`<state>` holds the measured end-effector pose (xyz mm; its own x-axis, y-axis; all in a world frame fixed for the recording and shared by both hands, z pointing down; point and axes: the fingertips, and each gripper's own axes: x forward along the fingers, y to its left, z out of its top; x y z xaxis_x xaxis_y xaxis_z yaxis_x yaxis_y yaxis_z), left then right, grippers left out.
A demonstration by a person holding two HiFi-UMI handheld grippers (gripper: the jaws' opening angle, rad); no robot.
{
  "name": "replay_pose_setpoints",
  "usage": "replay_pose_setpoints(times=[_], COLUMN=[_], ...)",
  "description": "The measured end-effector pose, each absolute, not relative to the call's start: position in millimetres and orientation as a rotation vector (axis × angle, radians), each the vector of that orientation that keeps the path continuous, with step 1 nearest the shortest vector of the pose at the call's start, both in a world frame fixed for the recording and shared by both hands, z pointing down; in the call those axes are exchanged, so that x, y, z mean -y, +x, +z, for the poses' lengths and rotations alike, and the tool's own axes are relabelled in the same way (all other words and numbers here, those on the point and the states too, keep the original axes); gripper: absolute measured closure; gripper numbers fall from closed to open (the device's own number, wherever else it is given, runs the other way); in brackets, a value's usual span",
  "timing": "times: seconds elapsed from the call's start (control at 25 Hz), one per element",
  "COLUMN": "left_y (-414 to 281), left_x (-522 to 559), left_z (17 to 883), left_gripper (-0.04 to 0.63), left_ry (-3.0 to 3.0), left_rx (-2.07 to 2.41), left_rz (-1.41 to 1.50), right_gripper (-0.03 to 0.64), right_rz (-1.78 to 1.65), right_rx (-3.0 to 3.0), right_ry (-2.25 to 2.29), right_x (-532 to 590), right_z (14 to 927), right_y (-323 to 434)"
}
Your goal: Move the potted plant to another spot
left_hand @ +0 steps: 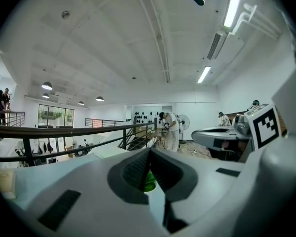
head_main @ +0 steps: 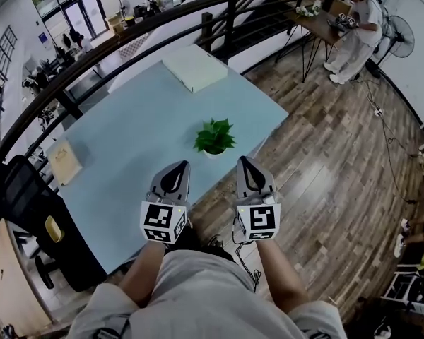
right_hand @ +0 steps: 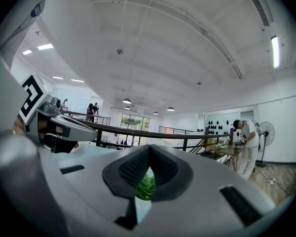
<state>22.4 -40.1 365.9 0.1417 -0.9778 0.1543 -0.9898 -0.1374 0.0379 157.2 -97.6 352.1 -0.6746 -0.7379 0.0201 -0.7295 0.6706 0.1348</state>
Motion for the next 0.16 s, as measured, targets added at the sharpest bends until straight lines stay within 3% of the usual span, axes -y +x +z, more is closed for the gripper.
replay_pose_setpoints(times=[0.16], left_y=[20.1], left_x=[34.6], left_z=[368.8], left_gripper=[0.584], left_ry=[2.262], left_rx=[1.972], left_rz=[0.153], right_gripper=[0.614], right_rz=[-0.168], right_rx=[2.815], right_ry=[1.217], right_x=[92.6], right_z=[353.3], right_y=[152.3])
